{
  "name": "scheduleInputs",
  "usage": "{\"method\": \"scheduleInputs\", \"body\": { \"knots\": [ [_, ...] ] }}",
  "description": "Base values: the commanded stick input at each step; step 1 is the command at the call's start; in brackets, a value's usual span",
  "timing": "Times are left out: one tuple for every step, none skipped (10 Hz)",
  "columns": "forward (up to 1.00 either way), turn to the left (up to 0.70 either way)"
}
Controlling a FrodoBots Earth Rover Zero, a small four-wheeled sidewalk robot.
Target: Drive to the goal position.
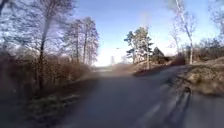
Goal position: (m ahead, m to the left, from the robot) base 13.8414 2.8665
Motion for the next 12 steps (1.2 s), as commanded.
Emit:
{"method": "scheduleInputs", "body": {
  "knots": [
    [0.7,0.0],
    [0.7,0.0],
    [0.7,0.0],
    [0.7,0.0],
    [0.7,0.0],
    [0.7,0.0],
    [0.84,0.0],
    [0.85,0.0],
    [0.85,0.0],
    [0.85,0.0],
    [0.85,0.0],
    [0.85,0.0]
  ]
}}
